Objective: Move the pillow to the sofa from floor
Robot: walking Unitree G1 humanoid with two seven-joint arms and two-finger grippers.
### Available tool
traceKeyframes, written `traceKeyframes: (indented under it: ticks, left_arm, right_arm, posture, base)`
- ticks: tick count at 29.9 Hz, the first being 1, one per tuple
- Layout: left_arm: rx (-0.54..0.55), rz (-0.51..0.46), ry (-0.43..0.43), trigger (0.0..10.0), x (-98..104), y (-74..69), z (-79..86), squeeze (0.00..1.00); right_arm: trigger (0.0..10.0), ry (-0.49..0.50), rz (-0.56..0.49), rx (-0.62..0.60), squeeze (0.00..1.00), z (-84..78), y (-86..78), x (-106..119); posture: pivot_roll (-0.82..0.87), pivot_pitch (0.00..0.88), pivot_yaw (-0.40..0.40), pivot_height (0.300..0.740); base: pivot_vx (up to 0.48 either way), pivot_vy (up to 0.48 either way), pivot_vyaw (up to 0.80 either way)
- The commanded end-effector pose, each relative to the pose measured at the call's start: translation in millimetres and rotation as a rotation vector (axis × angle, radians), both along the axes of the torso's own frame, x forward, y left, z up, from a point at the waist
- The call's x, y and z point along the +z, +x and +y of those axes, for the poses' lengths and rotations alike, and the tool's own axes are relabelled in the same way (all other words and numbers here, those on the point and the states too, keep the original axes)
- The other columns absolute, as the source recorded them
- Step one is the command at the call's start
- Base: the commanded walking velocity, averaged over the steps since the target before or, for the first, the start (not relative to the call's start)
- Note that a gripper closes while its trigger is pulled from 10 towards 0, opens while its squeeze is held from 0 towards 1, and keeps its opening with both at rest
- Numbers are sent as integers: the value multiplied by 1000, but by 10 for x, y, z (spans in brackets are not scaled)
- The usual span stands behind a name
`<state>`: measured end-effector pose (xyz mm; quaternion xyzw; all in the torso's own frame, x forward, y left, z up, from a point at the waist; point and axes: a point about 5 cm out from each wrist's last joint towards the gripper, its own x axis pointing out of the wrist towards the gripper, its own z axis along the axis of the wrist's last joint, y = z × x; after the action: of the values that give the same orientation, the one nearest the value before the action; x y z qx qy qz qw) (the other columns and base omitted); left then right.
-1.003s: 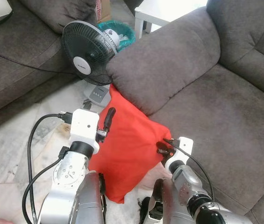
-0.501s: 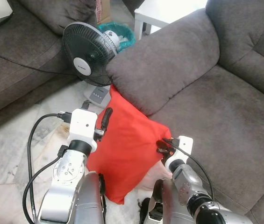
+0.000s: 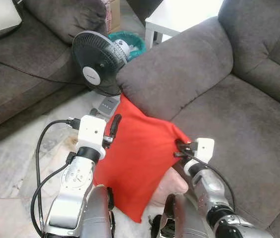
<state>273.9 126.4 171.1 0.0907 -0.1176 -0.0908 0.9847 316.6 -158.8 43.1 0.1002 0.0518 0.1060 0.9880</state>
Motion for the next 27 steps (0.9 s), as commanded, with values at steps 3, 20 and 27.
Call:
traceKeyframes:
  ticks: [3, 20, 27]
  left_arm:
    - [-10, 3, 1, 10000, -32, 5, 4, 0]
    - [-41, 1, 5, 10000, -90, 42, -66, 0]
    - [-39, 7, -1, 10000, -120, 56, -34, 0]
  right_arm:
    - [10000, -98, -264, -40, 0, -235, 162, 486]
    - [10000, -102, -394, -11, 0, -80, -138, 688]
    - [10000, -62, -336, -43, 0, 1, -167, 644]
  posture:
    - [244, 112, -53, 625]
    - [194, 96, -34, 625]
    - [192, 92, -27, 625]
  base:
    - [0, 0, 0]
    - [0, 0, 0]
    - [0, 0, 0]
